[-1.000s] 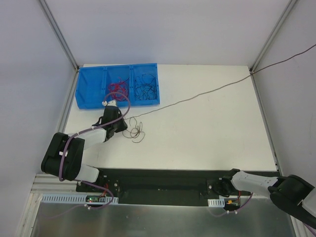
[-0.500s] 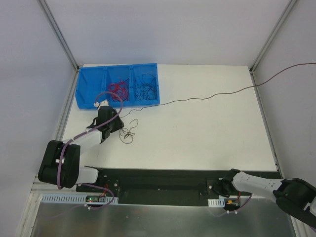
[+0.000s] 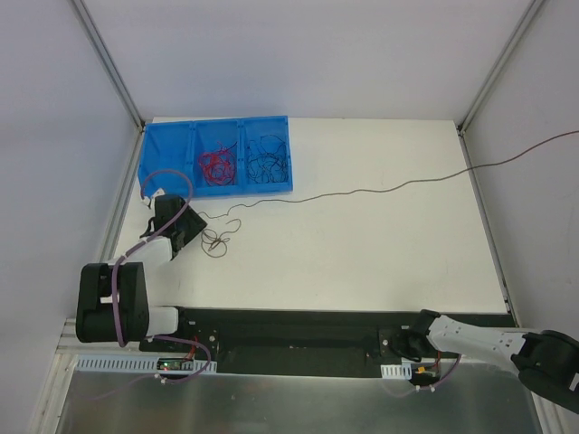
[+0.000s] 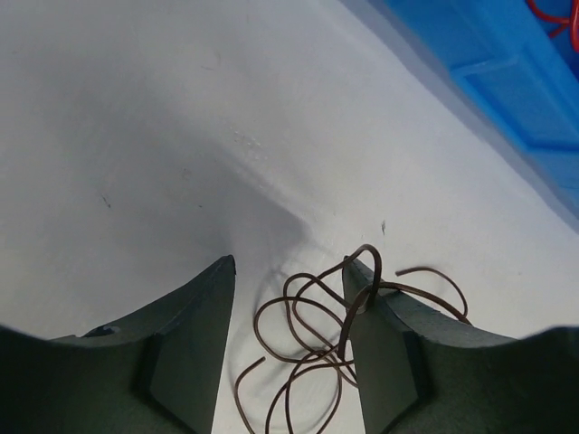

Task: Untangle the cables

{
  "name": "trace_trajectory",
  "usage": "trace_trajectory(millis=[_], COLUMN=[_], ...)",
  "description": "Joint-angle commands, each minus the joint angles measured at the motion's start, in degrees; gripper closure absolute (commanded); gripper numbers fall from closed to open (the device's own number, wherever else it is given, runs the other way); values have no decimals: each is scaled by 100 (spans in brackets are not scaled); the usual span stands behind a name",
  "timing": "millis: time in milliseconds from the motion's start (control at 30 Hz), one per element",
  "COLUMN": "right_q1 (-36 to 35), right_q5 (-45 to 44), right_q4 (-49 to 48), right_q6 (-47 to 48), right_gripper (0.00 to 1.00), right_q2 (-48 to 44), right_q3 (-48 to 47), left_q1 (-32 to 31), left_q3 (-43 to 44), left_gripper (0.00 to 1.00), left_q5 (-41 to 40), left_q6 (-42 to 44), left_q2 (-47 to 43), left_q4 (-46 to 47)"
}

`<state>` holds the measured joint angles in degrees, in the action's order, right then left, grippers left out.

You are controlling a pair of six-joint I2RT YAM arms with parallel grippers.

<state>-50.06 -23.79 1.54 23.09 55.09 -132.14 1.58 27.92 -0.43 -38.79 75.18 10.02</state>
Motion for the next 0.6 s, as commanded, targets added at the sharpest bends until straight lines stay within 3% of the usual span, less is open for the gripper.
trace_trajectory(millis=[0, 200, 567], right_q1=[-144, -241, -451], right_q5=[-117, -415, -468], right_q4=[-295, -470, -497], right_q6=[292, 679, 793], right_gripper=[100, 100, 100], right_q2=[54, 63, -393], right_q3=[83, 136, 188], left_q1=[193, 263, 1001], left_q3=[179, 82, 266], left_gripper=[49, 35, 23], left_q5=[175, 96, 455], left_q6=[-147, -138, -287], left_q2=[-222, -355, 76], left_q4=[-70, -88, -44])
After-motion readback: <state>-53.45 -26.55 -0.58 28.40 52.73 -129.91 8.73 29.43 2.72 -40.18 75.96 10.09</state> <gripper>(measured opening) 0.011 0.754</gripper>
